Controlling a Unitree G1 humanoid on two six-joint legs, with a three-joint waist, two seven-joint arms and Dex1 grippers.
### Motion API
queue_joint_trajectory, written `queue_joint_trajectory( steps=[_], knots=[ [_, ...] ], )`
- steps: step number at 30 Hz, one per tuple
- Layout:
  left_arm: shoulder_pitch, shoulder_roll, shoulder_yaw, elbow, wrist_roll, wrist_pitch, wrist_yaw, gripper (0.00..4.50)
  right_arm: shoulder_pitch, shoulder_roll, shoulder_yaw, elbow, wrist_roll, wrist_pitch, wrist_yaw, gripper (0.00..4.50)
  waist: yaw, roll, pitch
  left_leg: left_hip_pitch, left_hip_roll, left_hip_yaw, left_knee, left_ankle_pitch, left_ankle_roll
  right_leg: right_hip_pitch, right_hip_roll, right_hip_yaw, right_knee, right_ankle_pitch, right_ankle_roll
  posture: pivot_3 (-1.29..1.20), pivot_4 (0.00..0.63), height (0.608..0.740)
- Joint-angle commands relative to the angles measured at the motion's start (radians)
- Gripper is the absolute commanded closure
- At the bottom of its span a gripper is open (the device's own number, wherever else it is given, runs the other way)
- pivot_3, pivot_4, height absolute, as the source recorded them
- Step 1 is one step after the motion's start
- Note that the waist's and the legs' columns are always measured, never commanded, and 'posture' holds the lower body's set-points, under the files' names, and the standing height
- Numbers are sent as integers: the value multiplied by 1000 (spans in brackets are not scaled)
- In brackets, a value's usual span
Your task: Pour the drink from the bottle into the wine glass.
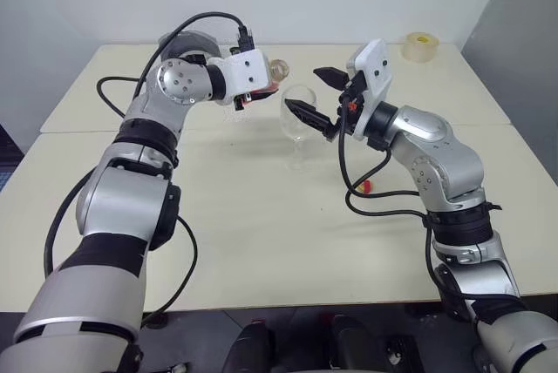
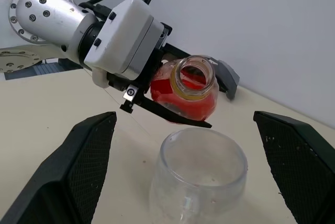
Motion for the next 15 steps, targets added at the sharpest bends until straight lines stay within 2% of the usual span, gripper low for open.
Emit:
queue_joint_trajectory(
  steps=[1,15],
  knots=[
    [-62,15,-13,-4,28,-37,55,2686,-14,0,-9,-28,-3,-17,8,0,0,0,0,0,0,0,0,0,0,0,0,0,0,0,0,0,150,740],
    [-120,25,-109,19,174,-122,222,2736,1,0,-5,-32,-24,-25,13,0,0,0,0,-2,0,1,1,0,0,-4,0,0,3,0,0,0,150,740]
  ],
)
